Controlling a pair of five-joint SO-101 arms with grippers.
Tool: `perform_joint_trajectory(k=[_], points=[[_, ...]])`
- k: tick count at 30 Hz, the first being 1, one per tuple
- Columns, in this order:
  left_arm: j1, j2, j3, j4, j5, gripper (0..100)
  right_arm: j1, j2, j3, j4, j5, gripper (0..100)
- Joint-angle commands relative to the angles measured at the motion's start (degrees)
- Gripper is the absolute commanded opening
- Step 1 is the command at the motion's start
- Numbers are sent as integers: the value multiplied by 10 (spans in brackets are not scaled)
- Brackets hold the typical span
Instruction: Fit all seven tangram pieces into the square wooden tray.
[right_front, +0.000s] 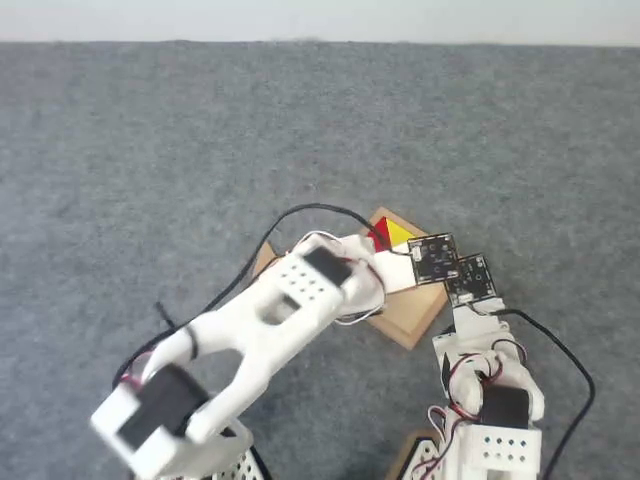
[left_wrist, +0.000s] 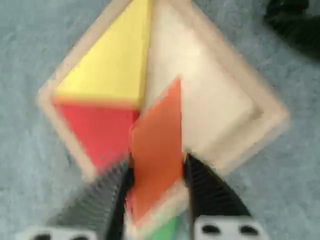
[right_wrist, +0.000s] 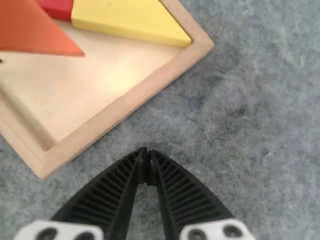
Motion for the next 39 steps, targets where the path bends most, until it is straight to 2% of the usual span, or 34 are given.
perform_joint_trajectory(k=[1,3,18,22,31,36,39], points=[[4,32,-40,1,-11,129,-6,-12,11,7,0,8],[4,33,-39,1,-11,155,-6,-12,11,7,0,8],[-2,-26,-1,-5,31,137,-6,-12,11,7,0,8],[-1,-27,24,-40,76,137,-6,-12,11,7,0,8],[-1,-27,19,-93,261,137,-6,-12,11,7,0,8],[-2,-27,17,-102,282,137,-6,-12,11,7,0,8],[-1,-27,15,-101,322,137,-6,-12,11,7,0,8]])
